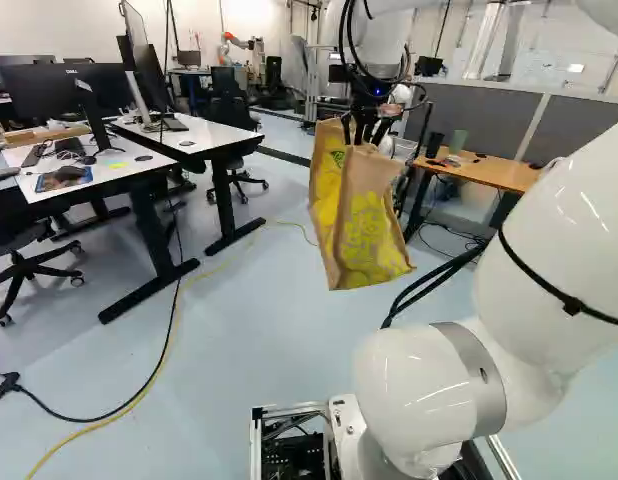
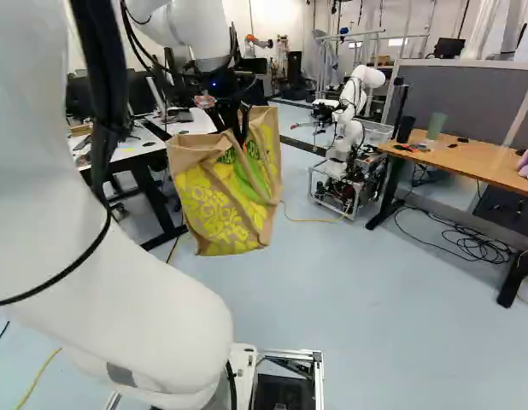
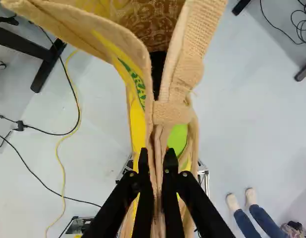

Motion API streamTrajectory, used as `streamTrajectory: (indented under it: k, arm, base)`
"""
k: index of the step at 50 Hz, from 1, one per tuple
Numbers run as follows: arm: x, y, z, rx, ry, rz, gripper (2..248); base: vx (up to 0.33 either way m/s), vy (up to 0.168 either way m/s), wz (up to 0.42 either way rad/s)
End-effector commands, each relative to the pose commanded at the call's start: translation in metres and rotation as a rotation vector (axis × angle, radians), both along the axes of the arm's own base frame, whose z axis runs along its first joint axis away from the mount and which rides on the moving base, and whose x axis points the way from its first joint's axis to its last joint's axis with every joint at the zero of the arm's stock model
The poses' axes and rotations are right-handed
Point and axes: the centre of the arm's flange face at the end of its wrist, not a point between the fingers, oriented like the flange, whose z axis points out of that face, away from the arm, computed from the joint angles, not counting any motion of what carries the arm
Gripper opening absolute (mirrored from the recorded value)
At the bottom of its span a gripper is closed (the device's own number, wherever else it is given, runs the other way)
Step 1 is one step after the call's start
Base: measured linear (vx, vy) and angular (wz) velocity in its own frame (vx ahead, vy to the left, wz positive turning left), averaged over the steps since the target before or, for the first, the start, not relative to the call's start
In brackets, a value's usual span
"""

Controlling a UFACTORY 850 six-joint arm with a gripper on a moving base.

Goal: Pick up the bag on the ground and place it on the table

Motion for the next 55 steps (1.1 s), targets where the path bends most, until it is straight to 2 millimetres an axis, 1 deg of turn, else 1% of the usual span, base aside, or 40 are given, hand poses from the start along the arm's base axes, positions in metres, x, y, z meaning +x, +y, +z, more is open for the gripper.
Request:
streamTrajectory:
  k: [20, 55]
  arm:
    - [0.0000, 0.0000, 0.0000, 0.000, 0.000, 0.000, 22]
    - [0.0000, 0.0000, 0.0000, 0.000, 0.000, 0.000, 22]
  base:
    - [0.005, -0.062, -0.182]
    - [0.019, -0.096, -0.268]
